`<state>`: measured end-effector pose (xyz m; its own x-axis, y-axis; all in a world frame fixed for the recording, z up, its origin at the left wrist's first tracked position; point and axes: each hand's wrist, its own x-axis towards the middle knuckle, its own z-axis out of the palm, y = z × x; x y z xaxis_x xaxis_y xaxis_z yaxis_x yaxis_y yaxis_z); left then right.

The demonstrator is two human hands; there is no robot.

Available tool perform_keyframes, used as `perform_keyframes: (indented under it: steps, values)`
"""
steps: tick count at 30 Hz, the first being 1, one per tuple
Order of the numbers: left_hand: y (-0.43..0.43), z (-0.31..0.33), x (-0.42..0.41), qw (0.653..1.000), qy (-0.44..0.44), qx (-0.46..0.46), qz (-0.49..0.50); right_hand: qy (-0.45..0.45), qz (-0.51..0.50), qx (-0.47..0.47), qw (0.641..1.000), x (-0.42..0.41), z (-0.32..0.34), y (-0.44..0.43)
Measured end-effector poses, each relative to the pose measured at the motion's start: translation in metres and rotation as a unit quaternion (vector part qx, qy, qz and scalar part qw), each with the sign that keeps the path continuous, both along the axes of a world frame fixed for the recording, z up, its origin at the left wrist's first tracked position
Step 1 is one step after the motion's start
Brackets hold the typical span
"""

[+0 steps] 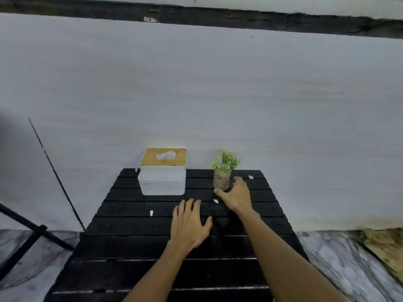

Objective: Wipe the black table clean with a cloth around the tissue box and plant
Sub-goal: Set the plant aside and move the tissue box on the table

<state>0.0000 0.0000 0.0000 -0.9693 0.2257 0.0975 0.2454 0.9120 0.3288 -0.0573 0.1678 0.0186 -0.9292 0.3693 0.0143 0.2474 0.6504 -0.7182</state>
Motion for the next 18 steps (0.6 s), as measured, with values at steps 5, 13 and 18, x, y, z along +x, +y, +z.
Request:
perform_keyframes:
  steps: [5,13,18]
  values:
    - [-0.001,-0.017,-0.013,0.999,0.038,-0.014,-0.012,0.002,-0.064,-0.015,0.998,-0.03,0.0,-0.015]
    - [0.0,-0.034,-0.016,0.997,0.07,-0.014,-0.016,0.027,-0.107,-0.019,0.994,-0.051,-0.013,-0.022]
    - [0.0,-0.034,-0.017,0.996,0.086,-0.014,-0.01,0.067,-0.124,-0.035,0.989,-0.055,-0.01,-0.002]
